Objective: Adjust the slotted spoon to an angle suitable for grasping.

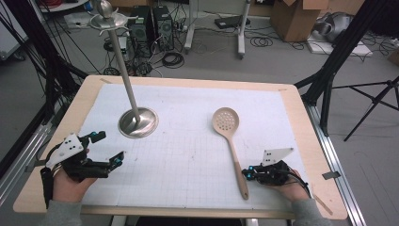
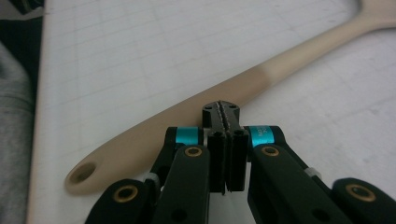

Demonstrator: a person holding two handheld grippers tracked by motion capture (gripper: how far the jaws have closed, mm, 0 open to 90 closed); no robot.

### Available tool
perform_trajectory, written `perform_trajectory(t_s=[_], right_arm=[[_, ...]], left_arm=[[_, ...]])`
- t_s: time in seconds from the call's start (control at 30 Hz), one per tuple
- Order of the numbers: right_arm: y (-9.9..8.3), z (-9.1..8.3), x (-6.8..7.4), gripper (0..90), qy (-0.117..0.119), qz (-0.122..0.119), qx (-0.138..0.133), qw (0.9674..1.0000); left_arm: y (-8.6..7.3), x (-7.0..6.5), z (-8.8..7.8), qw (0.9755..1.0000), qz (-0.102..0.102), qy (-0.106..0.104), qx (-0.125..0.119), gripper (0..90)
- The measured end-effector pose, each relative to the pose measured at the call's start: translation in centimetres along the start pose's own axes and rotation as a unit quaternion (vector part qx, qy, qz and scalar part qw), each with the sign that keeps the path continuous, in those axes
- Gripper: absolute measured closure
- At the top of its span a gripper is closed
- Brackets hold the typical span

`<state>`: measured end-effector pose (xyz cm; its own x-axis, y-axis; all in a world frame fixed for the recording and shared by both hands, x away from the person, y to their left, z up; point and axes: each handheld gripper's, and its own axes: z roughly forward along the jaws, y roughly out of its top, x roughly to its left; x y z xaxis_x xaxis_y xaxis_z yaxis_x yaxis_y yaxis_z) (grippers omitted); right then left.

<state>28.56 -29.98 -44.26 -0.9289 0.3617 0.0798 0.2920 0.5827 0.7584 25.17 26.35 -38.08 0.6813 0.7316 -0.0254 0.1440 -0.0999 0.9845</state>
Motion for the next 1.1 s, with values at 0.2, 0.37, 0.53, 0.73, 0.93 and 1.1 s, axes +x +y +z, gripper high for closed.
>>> perform_trajectory(t_s=[0.2, 0.37, 0.53, 0.73, 0.93, 1.1], right_arm=[[1.4, 2.3, 1.2, 90.0, 0.017, -0.015, -0.006, 0.9997], [3.6, 4.8, 1.9, 90.0, 0.022, -0.031, -0.003, 0.9993], [5.4, 7.1, 2.2, 90.0, 0.021, -0.037, -0.008, 0.9991], [7.6, 9.9, 1.9, 90.0, 0.009, -0.036, -0.008, 0.9993], [9.6, 12.1, 1.2, 90.0, -0.008, -0.026, -0.004, 0.9996], [10.5, 11.9, 0.2, 90.0, -0.027, -0.013, -0.025, 0.9993]], left_arm=[[0.1, -0.1, -0.1, 1.0000, 0.001, 0.000, -0.003, 1.8], [0.0, 0.0, -0.2, 1.0000, 0.000, 0.002, -0.002, 1.7], [0.0, 0.0, -0.4, 1.0000, 0.000, 0.003, -0.003, 1.8], [0.0, -0.1, -0.9, 1.0000, 0.000, 0.007, -0.004, 1.7], [-0.1, 0.0, -1.5, 0.9999, -0.001, 0.013, -0.005, 1.8], [-0.3, 0.0, -1.8, 0.9999, -0.002, 0.013, -0.006, 1.8]])
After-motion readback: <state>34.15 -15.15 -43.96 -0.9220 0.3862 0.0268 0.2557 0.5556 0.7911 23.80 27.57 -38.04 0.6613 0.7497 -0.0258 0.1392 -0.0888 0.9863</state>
